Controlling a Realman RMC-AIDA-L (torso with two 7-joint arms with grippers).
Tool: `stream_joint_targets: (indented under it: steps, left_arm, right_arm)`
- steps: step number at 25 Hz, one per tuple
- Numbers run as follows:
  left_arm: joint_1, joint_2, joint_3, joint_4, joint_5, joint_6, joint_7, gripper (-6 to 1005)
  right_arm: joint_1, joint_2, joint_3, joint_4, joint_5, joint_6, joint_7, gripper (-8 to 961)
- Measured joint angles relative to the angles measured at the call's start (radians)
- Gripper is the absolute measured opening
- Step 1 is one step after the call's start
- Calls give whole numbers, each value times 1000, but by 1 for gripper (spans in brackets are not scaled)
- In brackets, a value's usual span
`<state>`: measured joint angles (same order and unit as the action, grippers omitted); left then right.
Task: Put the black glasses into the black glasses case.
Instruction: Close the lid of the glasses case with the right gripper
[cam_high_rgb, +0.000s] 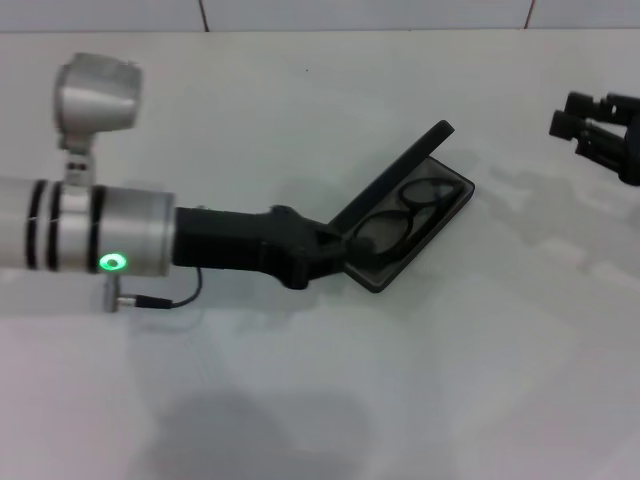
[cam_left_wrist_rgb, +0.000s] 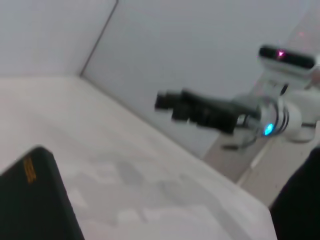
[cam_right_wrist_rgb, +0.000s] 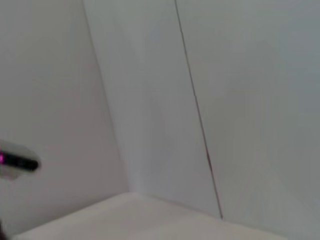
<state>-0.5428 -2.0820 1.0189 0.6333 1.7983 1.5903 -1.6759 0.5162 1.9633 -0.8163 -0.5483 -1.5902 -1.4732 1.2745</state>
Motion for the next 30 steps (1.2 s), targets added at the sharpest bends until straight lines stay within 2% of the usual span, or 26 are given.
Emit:
stream_joint_targets:
  steps: [4, 7, 8, 13, 16, 18, 23, 27, 28, 30]
  left_arm:
    - [37, 4, -78, -2, -1, 45, 55, 18]
    - [55, 12, -97, -3, -2, 67, 61, 24]
    - [61, 14, -98, -3, -2, 70, 60, 26]
    - [81, 9, -123, -9, -7, 68, 66, 219]
    - [77, 8, -137, -34, -11, 64, 85, 283]
    - [72, 11, -151, -58, -14, 63, 106, 326]
    - [77, 23, -163, -69, -18, 62, 140, 434]
    - [81, 33, -164, -71, -18, 52, 155, 595]
    - [82, 35, -164, -73, -19, 47, 159, 642]
    - [85, 38, -172, -82, -21, 34, 164, 724]
  right_arm:
    - [1, 2, 0, -1, -63, -2, 25, 338]
    - [4, 5, 2, -12, -67, -2, 36, 334]
    - [6, 6, 2, -23, -66, -1, 50, 314]
    - [55, 9, 0, -54, -67, 22, 141, 212]
    - [110, 13, -20, -47, -68, 50, 184, 24]
    - [145, 17, -72, -45, -69, 94, 208, 16]
    - [240, 23, -291, -52, -68, 257, 297, 5]
    - [276, 40, -340, -46, -79, 304, 308, 8]
    - [286, 57, -354, -42, -97, 336, 309, 9]
    - [288, 63, -380, -33, -87, 365, 306, 10]
